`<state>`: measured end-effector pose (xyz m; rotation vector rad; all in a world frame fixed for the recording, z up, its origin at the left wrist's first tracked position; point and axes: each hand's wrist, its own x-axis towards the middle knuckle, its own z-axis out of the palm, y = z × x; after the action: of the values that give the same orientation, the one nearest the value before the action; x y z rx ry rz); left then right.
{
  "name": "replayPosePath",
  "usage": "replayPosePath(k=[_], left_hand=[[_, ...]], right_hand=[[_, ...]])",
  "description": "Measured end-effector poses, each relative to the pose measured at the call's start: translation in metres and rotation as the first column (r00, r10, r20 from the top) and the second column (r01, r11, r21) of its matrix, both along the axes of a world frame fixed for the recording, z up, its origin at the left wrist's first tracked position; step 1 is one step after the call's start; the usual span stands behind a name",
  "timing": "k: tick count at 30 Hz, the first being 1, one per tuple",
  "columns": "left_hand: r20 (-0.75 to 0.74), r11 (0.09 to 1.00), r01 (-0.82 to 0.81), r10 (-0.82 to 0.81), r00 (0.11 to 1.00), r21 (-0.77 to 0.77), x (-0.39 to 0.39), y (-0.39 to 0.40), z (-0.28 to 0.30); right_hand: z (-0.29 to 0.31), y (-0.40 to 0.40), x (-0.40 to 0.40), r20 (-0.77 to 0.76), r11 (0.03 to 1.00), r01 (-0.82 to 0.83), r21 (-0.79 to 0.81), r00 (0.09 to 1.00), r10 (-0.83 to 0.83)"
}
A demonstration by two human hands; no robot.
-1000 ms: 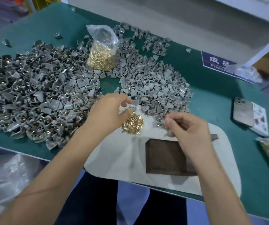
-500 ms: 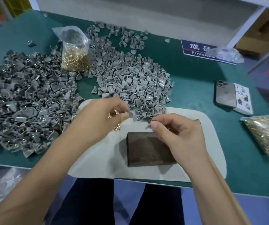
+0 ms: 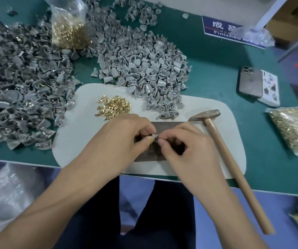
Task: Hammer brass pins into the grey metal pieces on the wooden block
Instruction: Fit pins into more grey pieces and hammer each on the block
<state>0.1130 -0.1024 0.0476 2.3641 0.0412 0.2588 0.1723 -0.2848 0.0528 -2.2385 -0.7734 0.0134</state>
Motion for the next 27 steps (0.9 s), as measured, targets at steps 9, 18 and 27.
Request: replayPosePath(k=[9, 18, 27], left_hand=[[-0.028, 1.0, 0.0, 0.0, 1.0, 0.012, 0.002, 0.002, 0.008], [-0.009, 0.999, -0.025, 0.024, 1.0, -0.038, 0.001, 0.002, 0.006], [-0.002, 0.997, -0.071, 0.071, 0.997, -0.033, -0.001, 0.0, 0.004]], right_hand=[[0.004, 0.007, 0.0, -0.01, 0.999, 0.04, 0.01, 0.999, -0.04], [0.012, 0.01, 0.006, -0.017, 0.998, -0.006, -0.059, 1.0, 0.005], [0.022, 0.011, 0.004, -0.011, 0.993, -0.029, -0.118, 1.0, 0.028]])
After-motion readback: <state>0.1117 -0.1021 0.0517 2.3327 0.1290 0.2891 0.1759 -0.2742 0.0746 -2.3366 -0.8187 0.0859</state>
